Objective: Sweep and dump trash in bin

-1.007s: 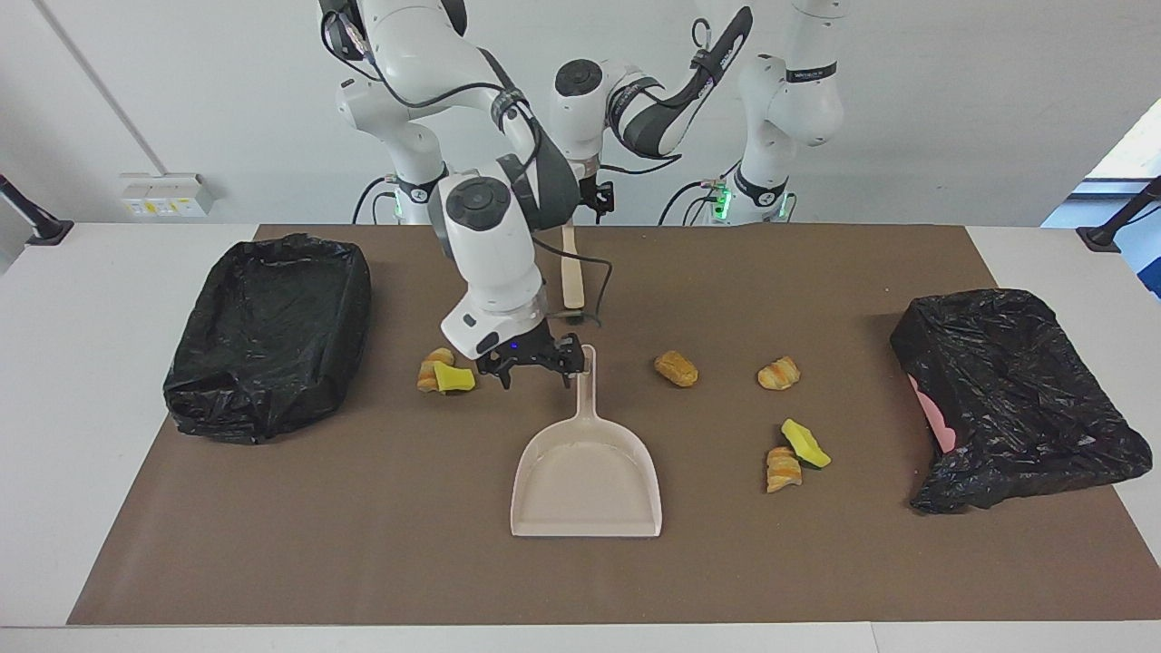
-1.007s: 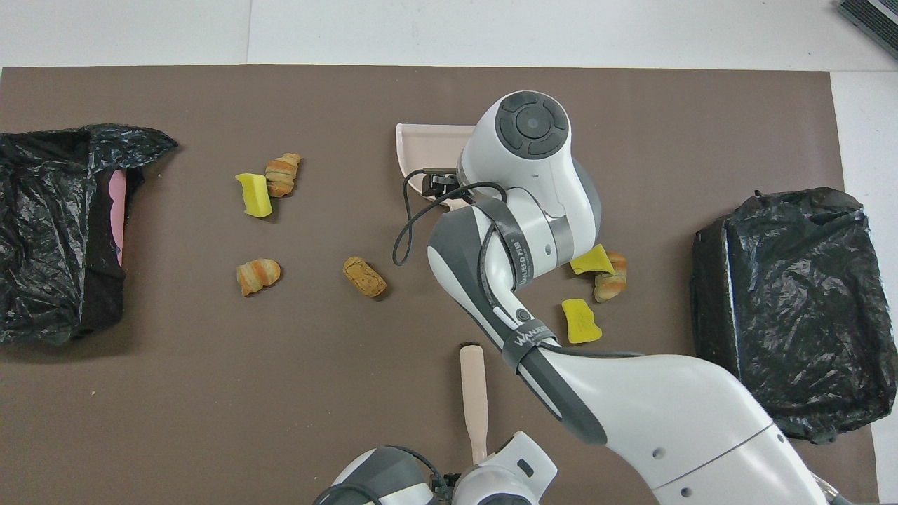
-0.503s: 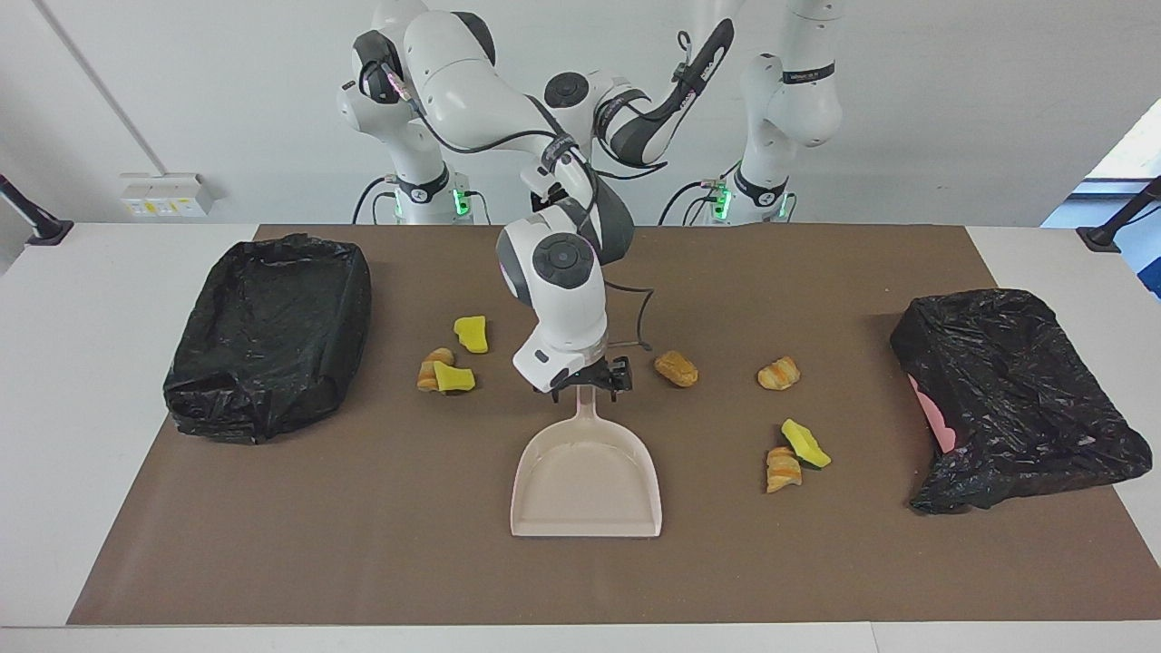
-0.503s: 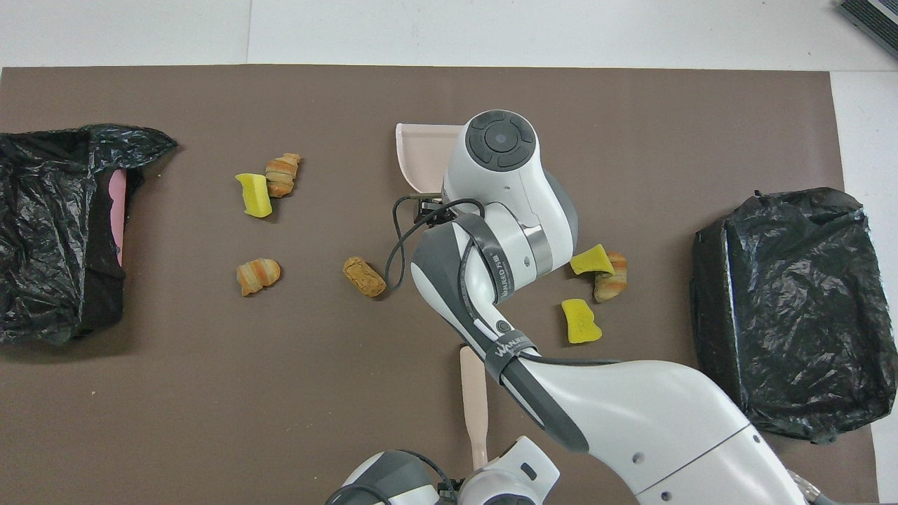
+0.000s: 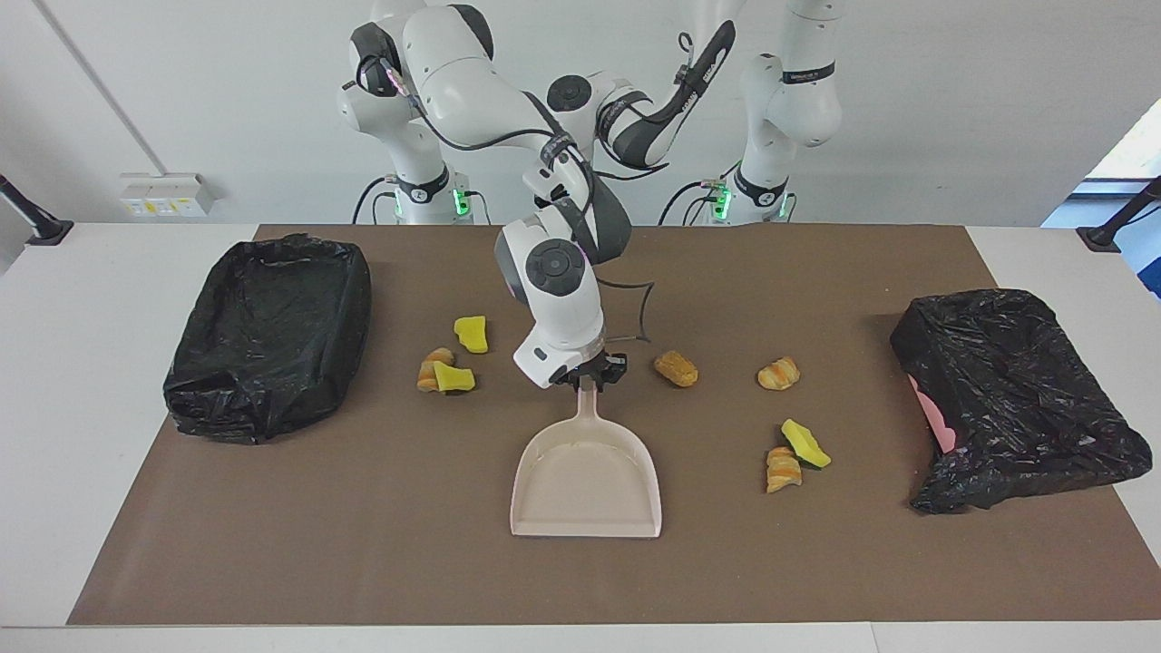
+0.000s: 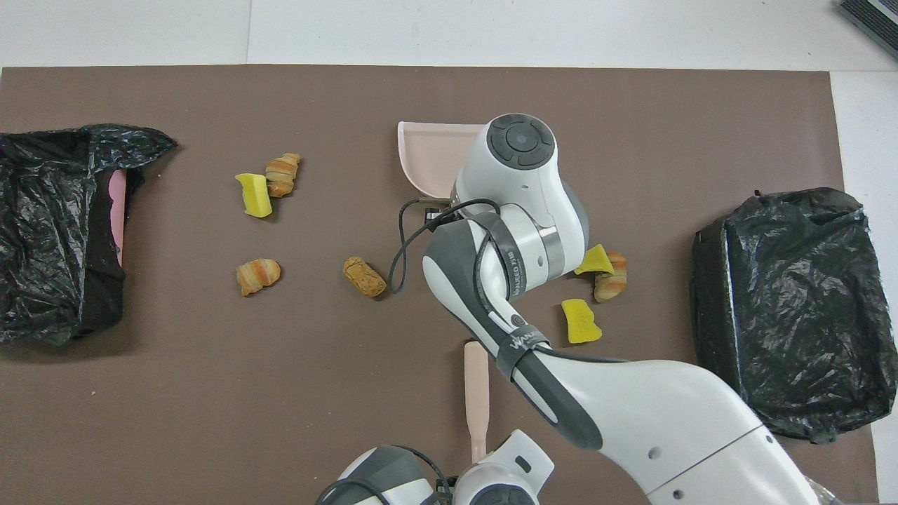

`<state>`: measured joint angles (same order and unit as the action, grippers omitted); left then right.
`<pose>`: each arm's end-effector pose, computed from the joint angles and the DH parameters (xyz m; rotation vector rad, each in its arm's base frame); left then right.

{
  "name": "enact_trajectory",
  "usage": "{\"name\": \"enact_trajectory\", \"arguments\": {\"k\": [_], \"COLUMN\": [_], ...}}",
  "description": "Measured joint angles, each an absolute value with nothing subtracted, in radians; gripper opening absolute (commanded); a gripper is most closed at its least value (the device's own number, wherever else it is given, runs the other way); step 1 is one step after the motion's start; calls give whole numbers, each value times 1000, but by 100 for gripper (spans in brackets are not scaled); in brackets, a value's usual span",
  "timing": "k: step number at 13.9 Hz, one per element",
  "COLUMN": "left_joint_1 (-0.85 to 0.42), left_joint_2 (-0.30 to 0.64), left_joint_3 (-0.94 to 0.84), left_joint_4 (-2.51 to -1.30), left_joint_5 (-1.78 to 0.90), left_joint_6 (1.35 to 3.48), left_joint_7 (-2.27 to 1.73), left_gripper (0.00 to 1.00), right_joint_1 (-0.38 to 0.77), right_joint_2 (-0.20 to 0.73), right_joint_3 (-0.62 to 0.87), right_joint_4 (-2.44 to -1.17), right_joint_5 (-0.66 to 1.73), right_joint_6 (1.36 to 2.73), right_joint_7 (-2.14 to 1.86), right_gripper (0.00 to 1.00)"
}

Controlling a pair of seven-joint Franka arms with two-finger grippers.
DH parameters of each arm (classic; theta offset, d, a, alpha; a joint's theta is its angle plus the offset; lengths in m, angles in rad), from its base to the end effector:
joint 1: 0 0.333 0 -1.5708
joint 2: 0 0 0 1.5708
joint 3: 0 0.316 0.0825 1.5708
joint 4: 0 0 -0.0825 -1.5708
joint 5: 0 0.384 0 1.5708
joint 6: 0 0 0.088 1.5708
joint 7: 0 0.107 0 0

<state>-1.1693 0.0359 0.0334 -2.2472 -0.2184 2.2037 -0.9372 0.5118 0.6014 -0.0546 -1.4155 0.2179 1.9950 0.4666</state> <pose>0.2115 -0.4730 0.3443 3.1082 -0.0967 -0.2902 0.6324 0.3340 0.3481 -2.9952 0.1381 0.1391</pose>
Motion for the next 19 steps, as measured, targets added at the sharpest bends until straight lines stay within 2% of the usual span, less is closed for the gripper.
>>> {"name": "enact_trajectory", "arguments": {"k": [3,5,9,12,14,17,19], "left_joint_1": [-1087,-1021,-881,-742,-651,-466,-349], "left_joint_2": [3,-39,-80,-80,-77,-55,-41], "left_joint_3": [49,54,57,59,60,62,64], "left_joint_4": [-2241,-2237,-2225,-2190,-2185,-2184,-2184], "left_joint_5": [-155,-116,-57,-53,-35,-21,-20], "left_joint_6": [2132,2052,2005,1982,1981,1983,1984], "left_joint_7": [-936,-926,-851,-742,-673,-460,-308], "left_gripper": [0,0,0,0,0,0,0], "right_joint_1": [464,418,265,263,337,405,437], "right_joint_2": [587,542,407,354,318,239,225], "right_joint_3": [-57,-63,-65,-54,-47,-44,-44], "right_joint_4": [-1409,-1406,-1403,-1423,-1508,-1738,-1845], "right_joint_5": [218,218,214,95,45,30,29], "right_joint_6": [1962,1911,1670,1556,1586,1774,1901], "right_joint_7": [310,144,-340,-552,-626,-730,-750], "right_gripper": [0,0,0,0,0,0,0]}}
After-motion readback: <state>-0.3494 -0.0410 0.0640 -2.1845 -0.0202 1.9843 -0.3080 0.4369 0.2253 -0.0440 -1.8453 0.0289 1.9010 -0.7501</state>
